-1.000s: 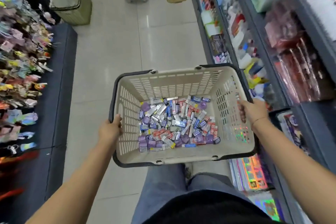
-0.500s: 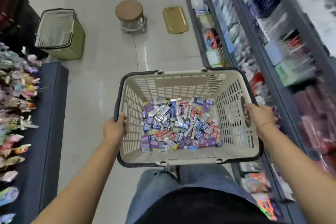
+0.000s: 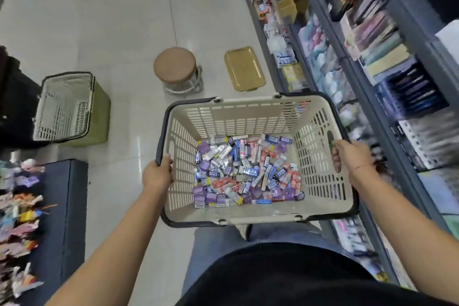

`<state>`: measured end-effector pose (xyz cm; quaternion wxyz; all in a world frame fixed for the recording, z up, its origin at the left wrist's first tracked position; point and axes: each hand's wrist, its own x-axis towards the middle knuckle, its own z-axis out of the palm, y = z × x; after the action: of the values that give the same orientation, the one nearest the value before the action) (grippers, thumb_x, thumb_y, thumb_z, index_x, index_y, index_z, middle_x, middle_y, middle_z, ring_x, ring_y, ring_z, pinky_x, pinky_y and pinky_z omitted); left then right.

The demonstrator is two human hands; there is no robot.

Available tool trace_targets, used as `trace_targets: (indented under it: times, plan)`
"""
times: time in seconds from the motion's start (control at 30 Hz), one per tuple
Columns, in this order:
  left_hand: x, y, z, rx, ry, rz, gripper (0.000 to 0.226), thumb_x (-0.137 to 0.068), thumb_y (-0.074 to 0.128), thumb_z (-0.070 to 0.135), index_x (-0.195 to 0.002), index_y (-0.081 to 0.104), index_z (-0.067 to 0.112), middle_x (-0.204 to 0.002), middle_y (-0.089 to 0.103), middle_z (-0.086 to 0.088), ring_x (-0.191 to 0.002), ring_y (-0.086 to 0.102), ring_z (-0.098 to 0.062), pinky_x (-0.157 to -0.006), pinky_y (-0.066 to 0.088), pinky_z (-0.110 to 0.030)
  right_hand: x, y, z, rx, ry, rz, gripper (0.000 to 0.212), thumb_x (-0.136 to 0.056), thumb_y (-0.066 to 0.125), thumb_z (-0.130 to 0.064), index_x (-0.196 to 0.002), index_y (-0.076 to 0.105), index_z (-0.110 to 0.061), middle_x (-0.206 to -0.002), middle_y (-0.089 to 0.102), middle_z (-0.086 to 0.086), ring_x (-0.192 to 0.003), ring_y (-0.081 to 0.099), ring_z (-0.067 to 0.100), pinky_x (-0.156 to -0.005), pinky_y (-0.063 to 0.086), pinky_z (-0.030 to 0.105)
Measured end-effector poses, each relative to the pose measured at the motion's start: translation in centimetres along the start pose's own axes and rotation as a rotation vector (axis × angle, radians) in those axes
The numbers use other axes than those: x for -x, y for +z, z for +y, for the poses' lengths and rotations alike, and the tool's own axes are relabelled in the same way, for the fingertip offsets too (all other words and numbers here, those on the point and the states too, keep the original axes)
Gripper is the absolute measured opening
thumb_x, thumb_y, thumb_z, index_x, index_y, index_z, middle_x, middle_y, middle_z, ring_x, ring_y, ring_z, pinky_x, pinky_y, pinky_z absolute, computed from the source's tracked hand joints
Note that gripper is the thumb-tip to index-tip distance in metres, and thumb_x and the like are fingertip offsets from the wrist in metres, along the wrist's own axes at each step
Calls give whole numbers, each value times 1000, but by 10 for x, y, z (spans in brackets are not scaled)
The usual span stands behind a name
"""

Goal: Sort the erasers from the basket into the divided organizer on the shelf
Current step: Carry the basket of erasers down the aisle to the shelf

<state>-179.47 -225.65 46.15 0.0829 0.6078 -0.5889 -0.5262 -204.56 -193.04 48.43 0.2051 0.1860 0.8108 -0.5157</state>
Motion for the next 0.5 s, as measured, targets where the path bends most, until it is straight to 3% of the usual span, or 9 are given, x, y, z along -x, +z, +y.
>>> trace_targets:
  times: [0.23,0.33,0.43,0.5]
  plan:
    - [-158,33,136,-51,43,-67,31,-99,47,32,-87,59,5,-65,51,-5,-52,47,-19,-51,40,-29,-87,100,-111,-39,30,62,16,-87,53,-9,-71,54,-11,-59,49,7,-40,38,15,-41,33,22]
    - [-237,54,196,-84,80,-124,30,-99,49,30,-86,58,5,-64,49,-5,-51,44,-19,-50,39,-29,-125,144,-144,-87,66,144,10,-87,53,-9,-77,55,-8,-61,49,8,-40,39,14,-43,32,24]
    - [-308,75,264,-151,145,-195,31,-98,51,28,-78,57,6,-61,49,-6,-51,43,-23,-53,38,-32,-153,184,-178,-162,132,237,20,-88,53,-7,-69,52,-9,-57,46,8,-32,36,9,-37,30,19]
    - [-350,92,309,-208,184,-228,33,-97,51,30,-72,57,8,-62,51,-6,-56,47,-26,-56,41,-34,-168,207,-200,-209,152,285,15,-88,53,-6,-73,53,-6,-58,46,10,-38,36,14,-39,30,21]
